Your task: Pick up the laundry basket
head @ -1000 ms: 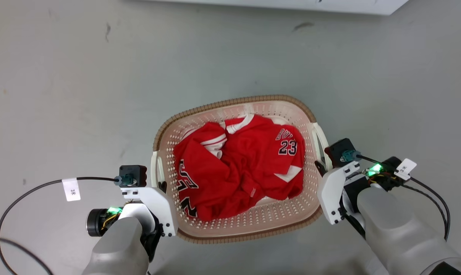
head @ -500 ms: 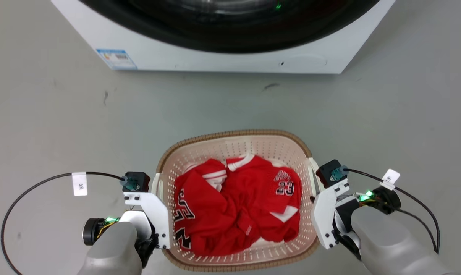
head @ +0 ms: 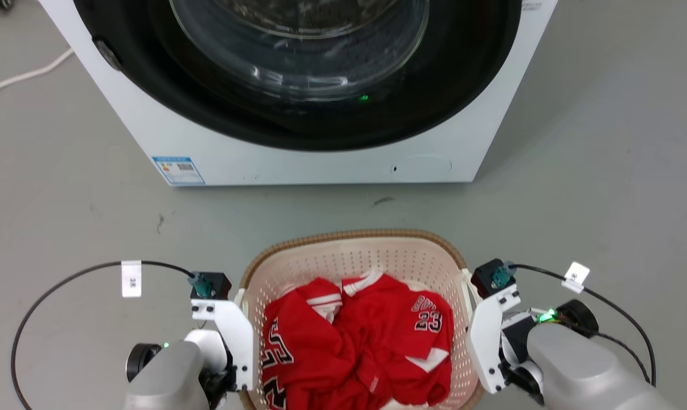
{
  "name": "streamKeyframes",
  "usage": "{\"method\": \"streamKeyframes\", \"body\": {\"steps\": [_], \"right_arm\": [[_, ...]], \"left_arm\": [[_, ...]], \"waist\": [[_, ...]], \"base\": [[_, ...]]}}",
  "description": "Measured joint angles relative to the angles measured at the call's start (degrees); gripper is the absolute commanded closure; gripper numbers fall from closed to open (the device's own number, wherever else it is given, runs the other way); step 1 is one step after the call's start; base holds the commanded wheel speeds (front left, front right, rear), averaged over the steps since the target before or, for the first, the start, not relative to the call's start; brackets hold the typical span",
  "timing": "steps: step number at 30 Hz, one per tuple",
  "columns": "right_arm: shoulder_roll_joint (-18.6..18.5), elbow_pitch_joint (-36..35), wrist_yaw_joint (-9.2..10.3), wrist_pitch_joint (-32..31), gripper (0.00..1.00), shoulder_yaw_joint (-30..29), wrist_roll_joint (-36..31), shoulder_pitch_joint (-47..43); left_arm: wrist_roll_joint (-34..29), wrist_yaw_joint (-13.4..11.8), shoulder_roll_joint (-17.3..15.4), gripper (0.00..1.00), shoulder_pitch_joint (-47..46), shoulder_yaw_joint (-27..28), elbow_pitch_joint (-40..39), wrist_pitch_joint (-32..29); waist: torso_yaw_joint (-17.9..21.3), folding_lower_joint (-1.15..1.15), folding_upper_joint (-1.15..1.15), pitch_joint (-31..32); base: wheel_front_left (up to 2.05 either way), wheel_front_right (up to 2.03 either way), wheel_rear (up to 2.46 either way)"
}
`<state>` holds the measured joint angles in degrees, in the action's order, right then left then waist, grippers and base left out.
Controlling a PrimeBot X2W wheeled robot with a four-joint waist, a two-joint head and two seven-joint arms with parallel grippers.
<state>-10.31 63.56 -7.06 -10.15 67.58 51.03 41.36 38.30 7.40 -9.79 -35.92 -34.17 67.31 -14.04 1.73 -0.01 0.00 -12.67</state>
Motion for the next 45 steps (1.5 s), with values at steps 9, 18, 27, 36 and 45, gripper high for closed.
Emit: {"method": "streamKeyframes", "body": {"steps": [9,18,27,36,45], "right_arm": [[-0.58,0.12,-0.01,-1.25,1.00,3.12,4.55,-2.55],[-0.74,0.73,-0.09,-1.99,1.00,4.63,6.62,-5.05],[-0.63,1.09,-0.30,-2.52,1.00,5.30,7.47,-6.14],[-0.47,1.45,-0.33,-2.15,1.00,5.57,7.47,-6.82],[-0.27,1.76,-0.33,-1.80,1.00,5.64,7.47,-7.32]], "left_arm": [[3.97,0.00,-0.11,1.00,2.57,-4.23,-0.04,-2.46],[7.04,0.00,-0.13,1.00,5.06,-7.48,0.47,-3.69],[9.36,0.00,-0.10,1.00,6.09,-9.81,1.04,-3.94],[11.15,0.00,-0.02,1.00,6.35,-11.61,1.78,-3.46],[12.47,0.01,0.00,1.00,6.43,-13.15,2.35,-2.92]], "waist": [[-0.10,0.00,0.00,5.84],[-0.51,0.00,0.00,10.51],[-0.70,0.00,0.00,13.08],[-0.85,0.00,0.00,14.57],[-0.95,0.01,0.00,15.10]], "base": [[0.00,0.00,0.00],[0.00,0.00,0.00],[0.00,0.00,0.00],[0.00,0.00,0.00],[0.00,0.00,0.00]]}}
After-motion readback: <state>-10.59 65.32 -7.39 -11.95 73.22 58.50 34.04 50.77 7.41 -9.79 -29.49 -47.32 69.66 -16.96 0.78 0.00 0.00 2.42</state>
